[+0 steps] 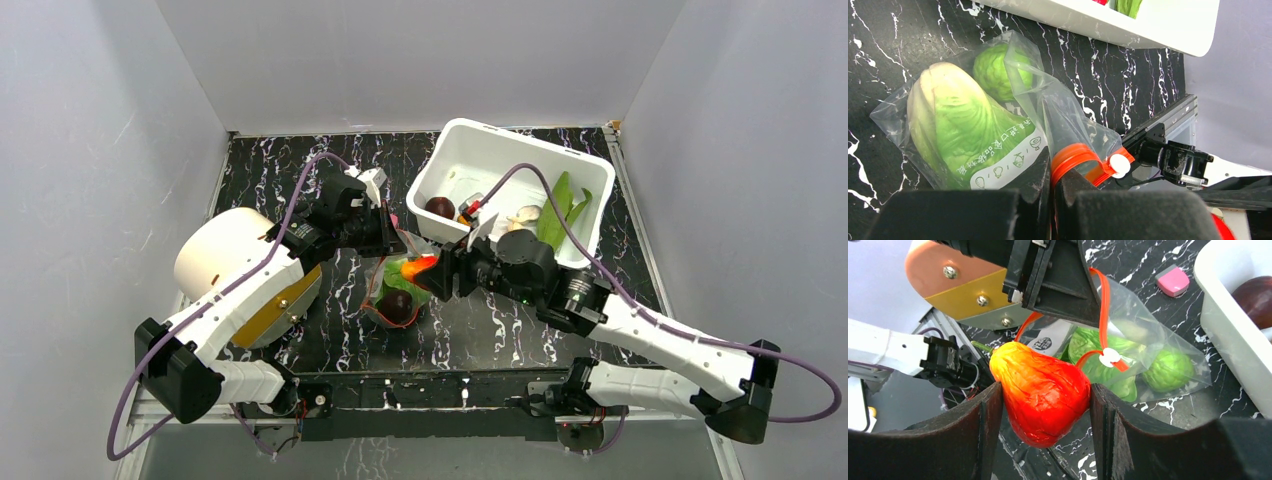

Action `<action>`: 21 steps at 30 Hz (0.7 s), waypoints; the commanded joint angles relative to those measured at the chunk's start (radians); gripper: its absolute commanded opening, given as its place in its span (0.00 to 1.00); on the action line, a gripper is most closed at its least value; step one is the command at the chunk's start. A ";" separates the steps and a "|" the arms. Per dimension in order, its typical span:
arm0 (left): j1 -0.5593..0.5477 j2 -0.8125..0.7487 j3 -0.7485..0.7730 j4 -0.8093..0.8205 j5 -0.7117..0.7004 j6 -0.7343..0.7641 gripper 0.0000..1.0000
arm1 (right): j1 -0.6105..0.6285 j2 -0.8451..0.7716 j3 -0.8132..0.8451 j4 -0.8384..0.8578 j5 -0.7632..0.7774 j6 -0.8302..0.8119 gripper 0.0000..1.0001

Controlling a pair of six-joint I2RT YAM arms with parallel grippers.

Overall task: Place the food in the zip-top bag and seal the zipper
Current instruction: Place the fake fruit in the bin.

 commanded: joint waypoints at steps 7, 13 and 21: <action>0.006 -0.023 0.010 -0.001 0.015 -0.019 0.00 | 0.135 0.152 0.138 -0.096 0.259 0.017 0.25; 0.006 -0.022 0.021 -0.018 0.015 -0.018 0.00 | 0.239 0.281 0.269 -0.347 0.538 0.087 0.25; 0.006 -0.030 0.021 -0.018 0.025 -0.028 0.03 | 0.282 0.445 0.443 -0.634 0.735 0.213 0.26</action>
